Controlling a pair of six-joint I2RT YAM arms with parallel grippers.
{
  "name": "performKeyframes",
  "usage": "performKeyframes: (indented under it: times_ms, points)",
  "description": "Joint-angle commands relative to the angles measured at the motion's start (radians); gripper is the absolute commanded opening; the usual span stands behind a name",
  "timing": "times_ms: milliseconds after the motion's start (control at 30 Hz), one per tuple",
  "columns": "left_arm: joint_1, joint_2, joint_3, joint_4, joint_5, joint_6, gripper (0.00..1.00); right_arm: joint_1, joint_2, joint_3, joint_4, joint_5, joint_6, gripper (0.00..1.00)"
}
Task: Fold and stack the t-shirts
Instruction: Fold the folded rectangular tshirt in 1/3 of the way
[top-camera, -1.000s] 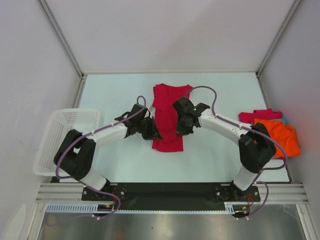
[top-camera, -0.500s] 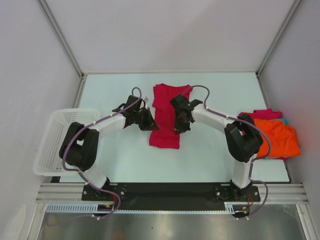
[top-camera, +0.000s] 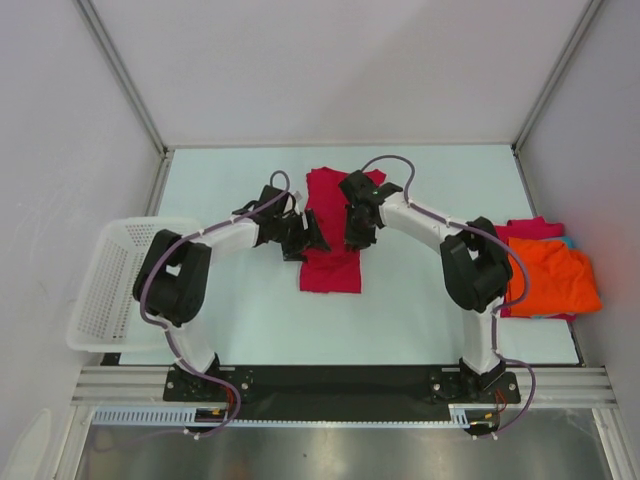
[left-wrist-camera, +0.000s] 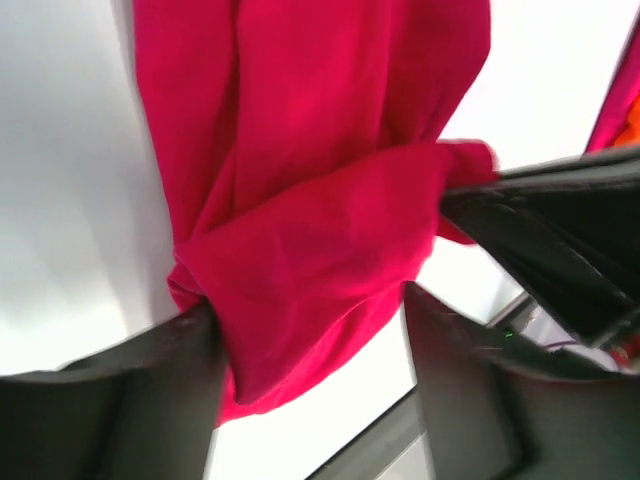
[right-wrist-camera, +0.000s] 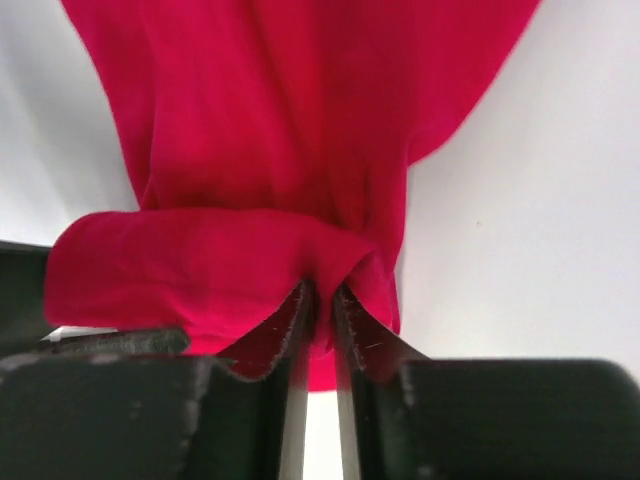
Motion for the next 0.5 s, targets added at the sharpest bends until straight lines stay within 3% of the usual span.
performKeyframes:
  times_ms: [0,33,133,467]
  points:
    - [0.007,0.005,0.056,-0.015,0.013,0.016,0.80,-0.006,0.057,0.058,-0.014,-0.051,-0.044,0.31]
    - [0.007,0.002,0.060,-0.019,0.010,0.019,0.86,-0.007,0.059,0.056,-0.008,-0.053,-0.045,0.33]
    - [0.009,-0.014,0.060,-0.039,-0.007,0.028,0.89,-0.006,0.056,0.058,-0.002,-0.052,-0.051,0.35]
    - [0.016,-0.132,-0.007,-0.058,-0.064,0.030,0.91,0.011,-0.074,0.018,0.021,0.070,-0.053,0.35]
